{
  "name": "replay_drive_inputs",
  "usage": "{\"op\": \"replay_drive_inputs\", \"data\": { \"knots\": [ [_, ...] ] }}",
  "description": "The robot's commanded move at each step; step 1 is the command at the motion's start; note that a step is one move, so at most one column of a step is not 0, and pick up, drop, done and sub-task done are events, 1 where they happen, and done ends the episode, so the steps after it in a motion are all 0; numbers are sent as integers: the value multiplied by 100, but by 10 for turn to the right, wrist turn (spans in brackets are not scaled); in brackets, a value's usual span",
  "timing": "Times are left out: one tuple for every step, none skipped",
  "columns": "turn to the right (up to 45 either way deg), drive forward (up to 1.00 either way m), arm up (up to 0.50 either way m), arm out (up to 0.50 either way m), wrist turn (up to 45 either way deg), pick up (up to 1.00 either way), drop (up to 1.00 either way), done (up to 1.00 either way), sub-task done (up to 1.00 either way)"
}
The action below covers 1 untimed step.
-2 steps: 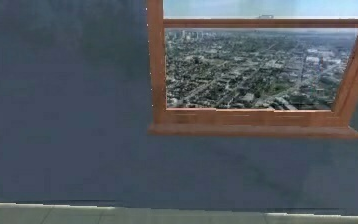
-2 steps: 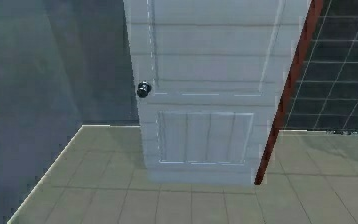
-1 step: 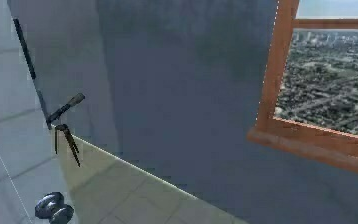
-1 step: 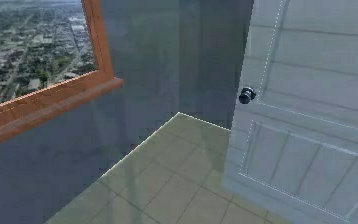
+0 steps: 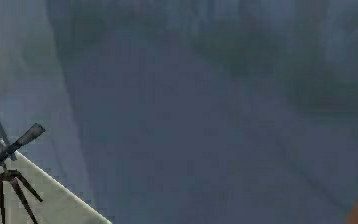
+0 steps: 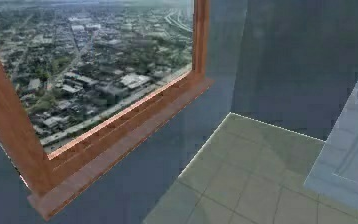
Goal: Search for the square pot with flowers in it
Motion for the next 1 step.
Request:
{"op": "replay_drive_inputs", "data": {
  "knots": [
    [-450, 0, 0, 0, 0, 0, 0, 0, 0]
  ]
}}
